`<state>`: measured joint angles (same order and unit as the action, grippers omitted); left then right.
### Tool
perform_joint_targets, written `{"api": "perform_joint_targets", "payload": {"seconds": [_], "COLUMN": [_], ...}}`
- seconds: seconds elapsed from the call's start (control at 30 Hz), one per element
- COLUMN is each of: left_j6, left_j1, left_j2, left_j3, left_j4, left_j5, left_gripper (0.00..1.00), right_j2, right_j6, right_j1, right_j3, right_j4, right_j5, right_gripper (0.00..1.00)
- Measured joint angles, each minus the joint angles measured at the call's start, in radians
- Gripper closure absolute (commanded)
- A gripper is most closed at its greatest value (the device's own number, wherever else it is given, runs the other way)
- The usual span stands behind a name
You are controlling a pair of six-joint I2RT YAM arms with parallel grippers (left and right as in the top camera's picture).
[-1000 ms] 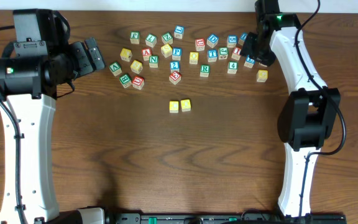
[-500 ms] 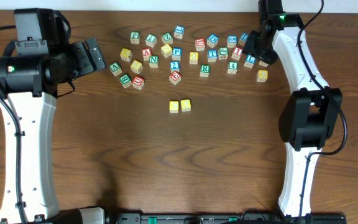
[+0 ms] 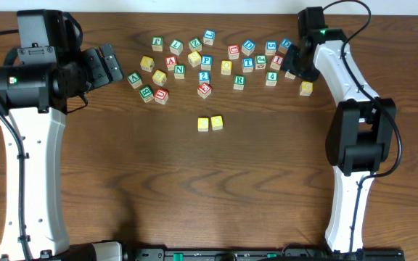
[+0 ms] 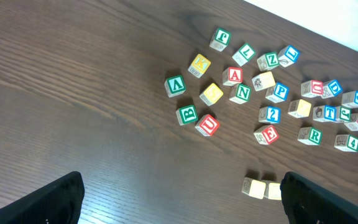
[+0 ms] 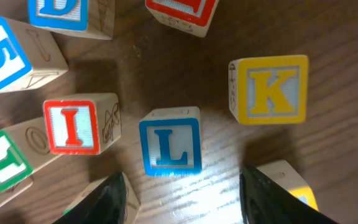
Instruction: Spell out CORL
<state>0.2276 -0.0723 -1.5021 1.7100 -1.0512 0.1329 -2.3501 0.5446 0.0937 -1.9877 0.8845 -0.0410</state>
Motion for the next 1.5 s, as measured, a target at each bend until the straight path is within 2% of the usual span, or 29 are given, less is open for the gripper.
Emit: {"api": "perform_joint_targets", "payload": {"seconds": [0.2, 0.3, 1.0, 1.27, 1.5], "left_j6": [0.000, 0.000, 0.000, 0.000, 0.000], "left_j1": [0.000, 0.000, 0.000, 0.000, 0.000], "left_j2": [0.000, 0.000, 0.000, 0.000, 0.000], "left_j3": [0.000, 0.000, 0.000, 0.000, 0.000], "left_j4": [0.000, 0.000, 0.000, 0.000, 0.000], "left_j5": [0.000, 0.000, 0.000, 0.000, 0.000], "left_gripper": [0.01, 0.01, 0.01, 0.01, 0.01], "right_j2": [0.000, 0.000, 0.000, 0.000, 0.031], "right_j6": [0.002, 0.004, -0.007, -0.058, -0.078], "right_j1": [-0.001, -0.001, -0.001, -0.001, -0.001], "right_j3": [0.036, 0.037, 0.065, 0.027, -0.002], "right_j4": [-0.037, -0.054, -0.104, -0.005, 0.073], "right_j5": [0.000, -0.001, -0.012, 0.000, 0.020], "right_gripper": [0.60, 0.63, 0.60, 0.53, 0.52]}}
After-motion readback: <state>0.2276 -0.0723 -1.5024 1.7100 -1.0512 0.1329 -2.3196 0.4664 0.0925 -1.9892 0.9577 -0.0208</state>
